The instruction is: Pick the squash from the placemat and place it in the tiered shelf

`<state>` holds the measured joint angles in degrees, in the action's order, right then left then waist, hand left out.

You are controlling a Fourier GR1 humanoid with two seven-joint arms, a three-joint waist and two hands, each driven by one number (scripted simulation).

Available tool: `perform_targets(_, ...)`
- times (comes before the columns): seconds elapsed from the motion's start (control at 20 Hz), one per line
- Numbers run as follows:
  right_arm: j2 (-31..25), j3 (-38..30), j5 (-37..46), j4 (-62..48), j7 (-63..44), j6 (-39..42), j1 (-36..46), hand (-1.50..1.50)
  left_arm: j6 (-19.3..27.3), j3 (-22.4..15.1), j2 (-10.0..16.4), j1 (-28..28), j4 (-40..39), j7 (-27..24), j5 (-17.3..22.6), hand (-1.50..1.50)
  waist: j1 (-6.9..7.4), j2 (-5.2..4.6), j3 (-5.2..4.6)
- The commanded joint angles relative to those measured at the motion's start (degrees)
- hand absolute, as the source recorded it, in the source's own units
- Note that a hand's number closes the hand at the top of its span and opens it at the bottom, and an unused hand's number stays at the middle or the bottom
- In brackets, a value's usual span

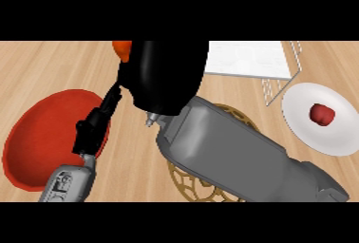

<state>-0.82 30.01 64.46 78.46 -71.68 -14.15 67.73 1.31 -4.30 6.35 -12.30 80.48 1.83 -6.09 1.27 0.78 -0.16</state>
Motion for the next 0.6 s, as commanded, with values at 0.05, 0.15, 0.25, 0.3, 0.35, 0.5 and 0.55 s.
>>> perform_targets(0.05,0.8,-5.8,2.0,-4.9,-13.6,5.5,8.5,1.50,-0.7,-0.2,0.1,0.0,2.0,1.9,0.6,0.00,0.30,-0.26,0.03)
perform_targets(0.15,0.8,-7.1,3.2,-4.9,-13.6,6.4,10.1,1.50,0.4,-2.0,-0.5,2.3,3.3,1.6,-1.4,0.00,0.26,-0.11,0.06)
perform_targets(0.25,0.8,-7.0,5.2,-5.9,-12.6,5.3,9.4,1.50,0.8,-0.5,-0.9,0.3,1.3,0.0,-0.7,0.00,-0.53,-0.47,0.07)
perform_targets(0.3,0.8,-10.2,5.7,-8.7,-10.5,4.8,10.8,1.50,0.0,0.2,-0.2,1.3,-0.6,-1.8,-0.2,0.00,-0.44,-0.71,0.04)
perform_targets(0.35,0.8,-8.9,6.8,-4.7,-11.6,6.9,9.0,1.50,0.3,0.2,-0.7,1.5,1.6,0.6,0.4,0.00,-0.98,-0.31,0.12)
perform_targets(0.5,0.8,-13.0,8.5,-8.8,-9.0,7.8,12.6,1.50,0.2,-0.7,-1.0,1.7,1.9,0.9,-0.2,0.00,-0.75,-0.49,0.10)
perform_targets(0.55,0.8,-13.7,9.6,-8.8,-8.7,8.2,12.4,1.50,0.2,-1.4,-0.7,2.7,4.5,2.9,-0.7,0.00,-0.65,-0.35,0.13)
